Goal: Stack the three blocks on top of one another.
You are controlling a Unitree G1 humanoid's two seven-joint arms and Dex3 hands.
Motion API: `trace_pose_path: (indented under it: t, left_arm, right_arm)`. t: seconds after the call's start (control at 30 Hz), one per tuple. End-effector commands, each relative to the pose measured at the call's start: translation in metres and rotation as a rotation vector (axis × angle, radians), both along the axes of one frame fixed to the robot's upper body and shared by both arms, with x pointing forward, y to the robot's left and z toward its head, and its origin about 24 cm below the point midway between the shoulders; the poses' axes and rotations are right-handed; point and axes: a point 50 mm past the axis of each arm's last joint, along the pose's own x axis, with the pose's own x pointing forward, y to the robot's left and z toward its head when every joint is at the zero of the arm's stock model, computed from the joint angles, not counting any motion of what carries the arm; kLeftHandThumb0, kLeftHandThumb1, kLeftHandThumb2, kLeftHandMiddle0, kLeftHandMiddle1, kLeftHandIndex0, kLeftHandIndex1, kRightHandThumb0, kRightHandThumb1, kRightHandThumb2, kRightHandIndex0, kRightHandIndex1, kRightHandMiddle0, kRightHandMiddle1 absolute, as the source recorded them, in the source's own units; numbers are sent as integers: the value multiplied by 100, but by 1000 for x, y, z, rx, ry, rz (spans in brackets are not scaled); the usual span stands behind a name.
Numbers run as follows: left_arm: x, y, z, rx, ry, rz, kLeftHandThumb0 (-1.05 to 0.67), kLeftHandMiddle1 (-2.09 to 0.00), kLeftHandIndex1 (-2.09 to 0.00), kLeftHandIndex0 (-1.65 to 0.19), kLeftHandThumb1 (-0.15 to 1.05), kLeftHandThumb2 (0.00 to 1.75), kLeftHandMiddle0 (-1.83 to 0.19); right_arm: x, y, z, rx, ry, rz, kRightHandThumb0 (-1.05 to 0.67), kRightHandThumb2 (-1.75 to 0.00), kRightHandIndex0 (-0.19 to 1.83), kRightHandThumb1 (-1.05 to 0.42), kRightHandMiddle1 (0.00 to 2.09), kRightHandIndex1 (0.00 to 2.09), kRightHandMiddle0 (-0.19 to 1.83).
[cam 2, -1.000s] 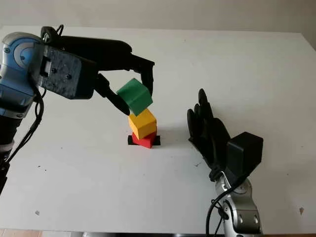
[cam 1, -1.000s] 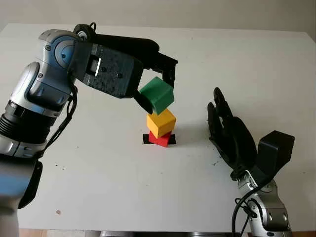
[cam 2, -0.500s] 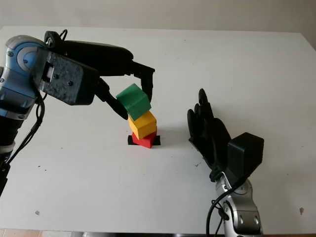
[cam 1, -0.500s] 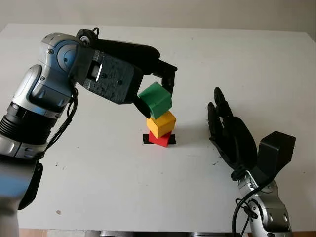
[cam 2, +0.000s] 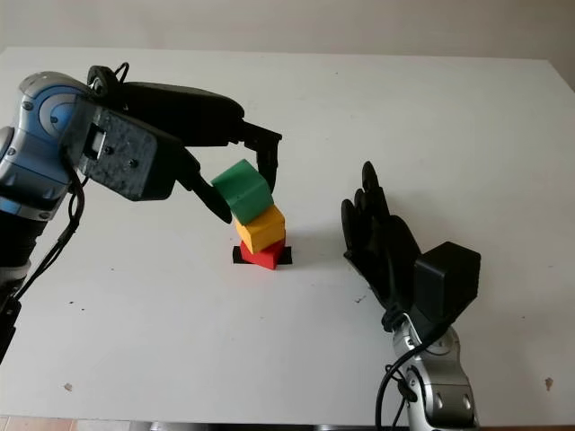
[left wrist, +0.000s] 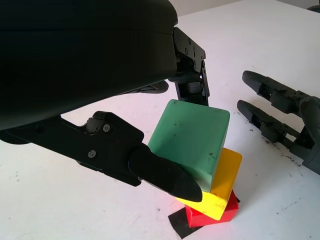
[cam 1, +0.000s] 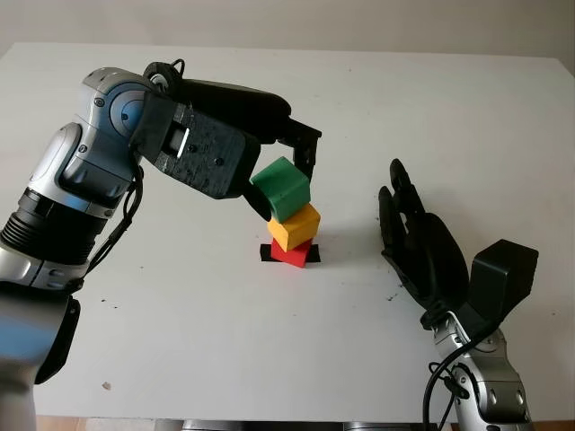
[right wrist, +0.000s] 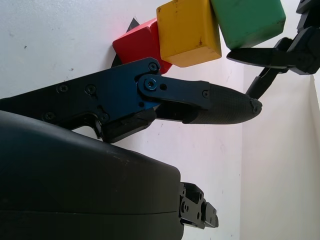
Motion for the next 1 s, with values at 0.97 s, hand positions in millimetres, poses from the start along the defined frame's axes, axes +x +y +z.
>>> trace_pose_path:
  t: [0.97]
  left_arm:
    - [0, -8, -1, 88, -37, -43, -60, -4, -73, -10, 96, 5, 0]
  right_arm:
    - [-4, -1, 0, -11, -8, -3, -75, -57, -19, -105, 0, 0, -19]
